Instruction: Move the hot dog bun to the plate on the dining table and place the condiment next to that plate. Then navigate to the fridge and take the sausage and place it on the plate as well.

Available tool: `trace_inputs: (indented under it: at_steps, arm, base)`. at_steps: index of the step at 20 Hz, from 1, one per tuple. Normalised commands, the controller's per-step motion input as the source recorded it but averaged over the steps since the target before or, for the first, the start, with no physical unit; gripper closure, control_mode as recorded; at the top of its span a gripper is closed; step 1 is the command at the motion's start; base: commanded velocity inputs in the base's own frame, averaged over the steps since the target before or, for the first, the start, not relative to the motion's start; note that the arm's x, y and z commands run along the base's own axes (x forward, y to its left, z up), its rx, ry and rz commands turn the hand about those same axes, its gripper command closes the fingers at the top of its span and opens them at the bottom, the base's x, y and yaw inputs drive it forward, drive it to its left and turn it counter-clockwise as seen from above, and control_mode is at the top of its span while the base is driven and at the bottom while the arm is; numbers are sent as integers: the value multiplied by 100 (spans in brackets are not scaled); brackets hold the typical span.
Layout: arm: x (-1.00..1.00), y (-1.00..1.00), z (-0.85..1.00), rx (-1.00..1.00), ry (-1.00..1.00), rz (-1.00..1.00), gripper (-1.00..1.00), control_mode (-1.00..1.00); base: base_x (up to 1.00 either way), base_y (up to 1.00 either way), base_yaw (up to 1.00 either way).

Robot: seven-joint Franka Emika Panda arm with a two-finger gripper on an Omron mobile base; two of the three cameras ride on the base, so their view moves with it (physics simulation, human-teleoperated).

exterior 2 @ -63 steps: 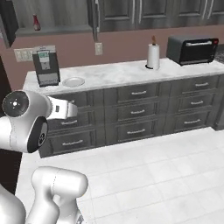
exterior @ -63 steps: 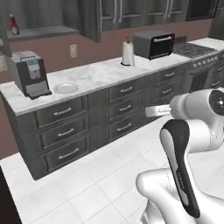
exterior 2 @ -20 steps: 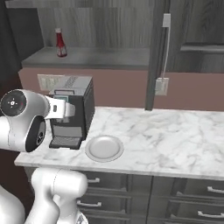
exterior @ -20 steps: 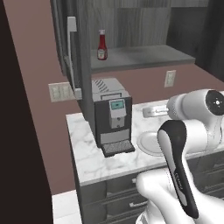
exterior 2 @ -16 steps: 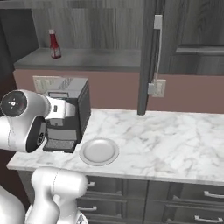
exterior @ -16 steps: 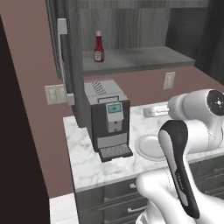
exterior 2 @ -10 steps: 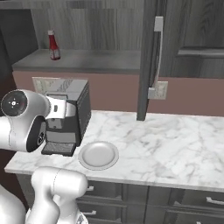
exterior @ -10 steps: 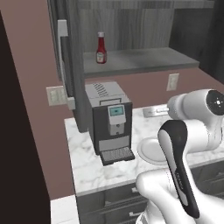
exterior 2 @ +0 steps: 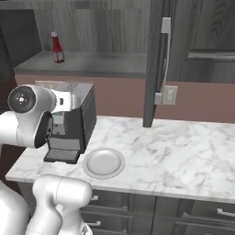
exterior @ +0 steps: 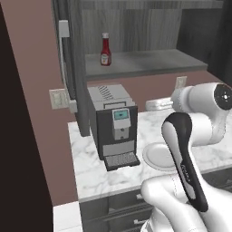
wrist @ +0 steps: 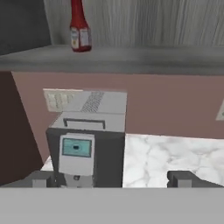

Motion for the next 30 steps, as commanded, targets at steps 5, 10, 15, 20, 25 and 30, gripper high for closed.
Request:
trace_inputs:
  at_steps: [5, 10, 15, 20, 25, 30]
  arm:
    - [47, 3, 92, -9, -22, 19, -100, -100]
    - [26, 19, 82, -12, -12, 8, -100, -100]
    - [3, 42, 40, -11, -6, 0, -100, -100]
    - [31, 20, 2, -1, -11, 0, -100, -100]
    - [17, 26, 0, 0, -29, 0, -100, -100]
    - [16, 19, 8, 0, -17, 0, -100, -100]
  base:
    - [0, 0, 0]
    - [0, 0, 0]
    - [0, 0, 0]
    - [0, 0, 0]
    - [0, 0, 0]
    - [0, 0, 0]
